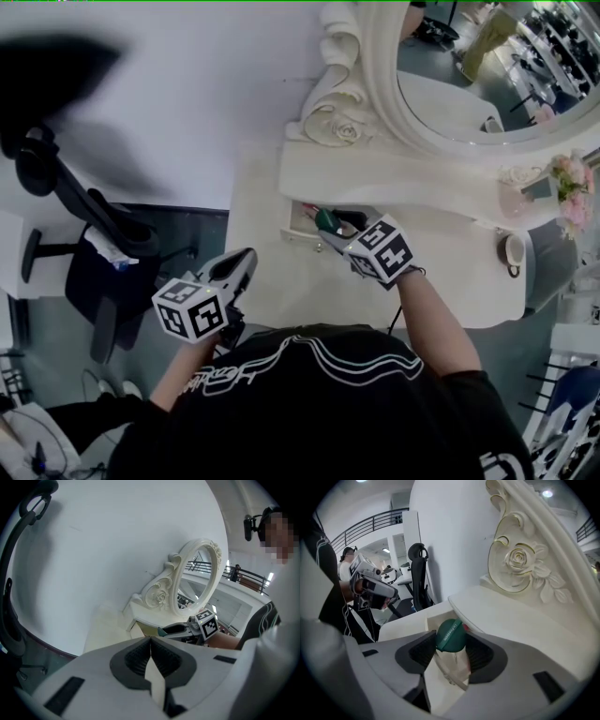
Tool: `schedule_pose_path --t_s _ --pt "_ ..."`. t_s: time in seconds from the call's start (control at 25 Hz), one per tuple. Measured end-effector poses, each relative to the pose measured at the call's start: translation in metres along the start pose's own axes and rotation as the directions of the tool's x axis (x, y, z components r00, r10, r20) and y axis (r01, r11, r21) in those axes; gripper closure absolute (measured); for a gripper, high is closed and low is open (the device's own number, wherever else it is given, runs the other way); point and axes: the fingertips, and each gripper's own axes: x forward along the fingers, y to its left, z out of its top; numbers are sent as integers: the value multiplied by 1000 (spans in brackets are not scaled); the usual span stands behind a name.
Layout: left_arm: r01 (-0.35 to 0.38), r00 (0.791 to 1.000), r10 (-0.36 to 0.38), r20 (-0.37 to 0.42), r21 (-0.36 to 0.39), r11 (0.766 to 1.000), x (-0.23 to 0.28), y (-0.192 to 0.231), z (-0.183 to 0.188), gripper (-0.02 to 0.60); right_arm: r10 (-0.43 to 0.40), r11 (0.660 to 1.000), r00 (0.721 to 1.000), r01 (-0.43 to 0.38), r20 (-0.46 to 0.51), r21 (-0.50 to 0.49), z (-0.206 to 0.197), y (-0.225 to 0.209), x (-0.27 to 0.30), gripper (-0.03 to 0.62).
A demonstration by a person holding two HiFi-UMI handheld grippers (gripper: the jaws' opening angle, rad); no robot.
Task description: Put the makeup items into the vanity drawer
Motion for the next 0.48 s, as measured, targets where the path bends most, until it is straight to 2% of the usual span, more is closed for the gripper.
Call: schedule_pose_path --t_s 0.12,0.48 --pt "4 1000 -4 0 0 1000 -3 5 -1 558 -1 1000 1000 1 8 27 1 0 -2 352" --pt "3 1000 -3 12 7 1000 -8 6 0 558 -46 998 995 41 92 48 10 1 -19 315"
